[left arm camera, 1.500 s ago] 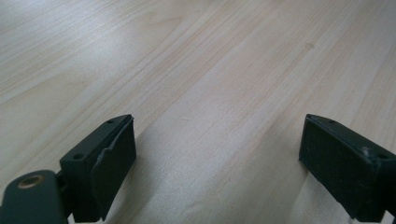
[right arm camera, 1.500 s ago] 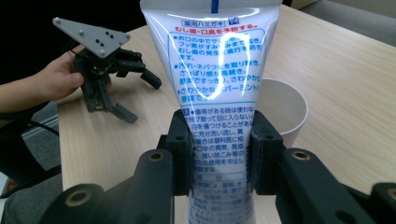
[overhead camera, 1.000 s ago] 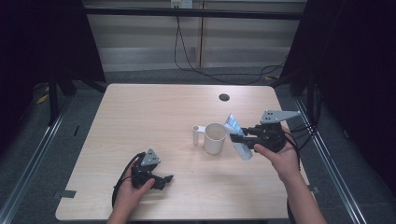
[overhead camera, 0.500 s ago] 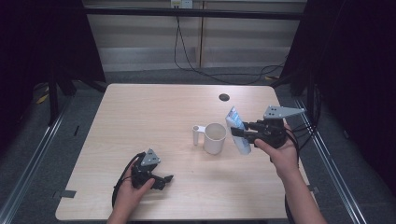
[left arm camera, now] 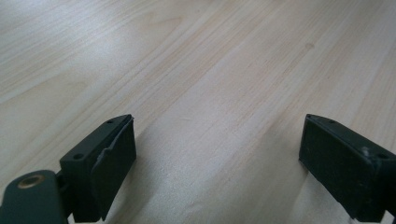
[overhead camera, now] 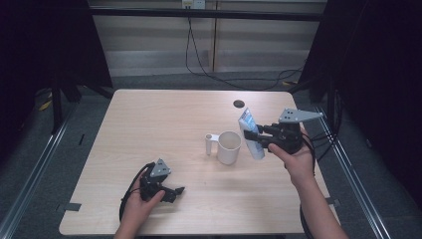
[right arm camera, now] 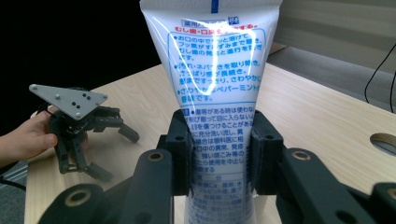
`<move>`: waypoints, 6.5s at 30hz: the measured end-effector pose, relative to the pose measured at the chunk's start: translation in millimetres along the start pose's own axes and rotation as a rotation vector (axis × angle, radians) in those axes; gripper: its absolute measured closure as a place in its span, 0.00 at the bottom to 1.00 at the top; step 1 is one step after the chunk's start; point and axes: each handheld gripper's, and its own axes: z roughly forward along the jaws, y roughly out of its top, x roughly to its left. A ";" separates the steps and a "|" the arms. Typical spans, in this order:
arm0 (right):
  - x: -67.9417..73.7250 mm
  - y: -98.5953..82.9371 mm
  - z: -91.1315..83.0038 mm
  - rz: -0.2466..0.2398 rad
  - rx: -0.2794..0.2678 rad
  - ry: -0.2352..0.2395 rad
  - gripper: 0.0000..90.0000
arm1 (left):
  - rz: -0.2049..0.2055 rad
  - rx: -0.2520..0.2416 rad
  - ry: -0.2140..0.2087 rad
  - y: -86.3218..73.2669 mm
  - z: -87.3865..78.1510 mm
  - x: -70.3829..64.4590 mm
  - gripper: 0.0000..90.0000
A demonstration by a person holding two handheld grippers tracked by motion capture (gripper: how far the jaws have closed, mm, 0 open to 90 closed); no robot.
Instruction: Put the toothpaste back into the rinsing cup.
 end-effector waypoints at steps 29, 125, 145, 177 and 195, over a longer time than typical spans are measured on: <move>-3.1 15.8 29.0 -0.023 -0.018 -0.005 0.74 | -0.001 0.000 0.000 0.0 0.0 0.0 0.12; -28.3 -5.7 87.9 0.039 -0.054 -0.054 0.72 | -0.001 -0.001 0.001 0.0 0.1 -0.1 0.12; -31.4 -18.7 91.7 0.049 -0.041 -0.064 0.72 | -0.001 0.000 0.001 0.0 0.1 -0.1 0.12; -29.3 -41.4 94.7 0.052 -0.027 -0.055 0.71 | 0.000 -0.002 0.001 0.0 0.1 -0.1 0.12; -27.2 -48.3 94.0 0.033 -0.001 -0.064 0.70 | 0.000 -0.002 0.000 0.0 0.2 -0.1 0.12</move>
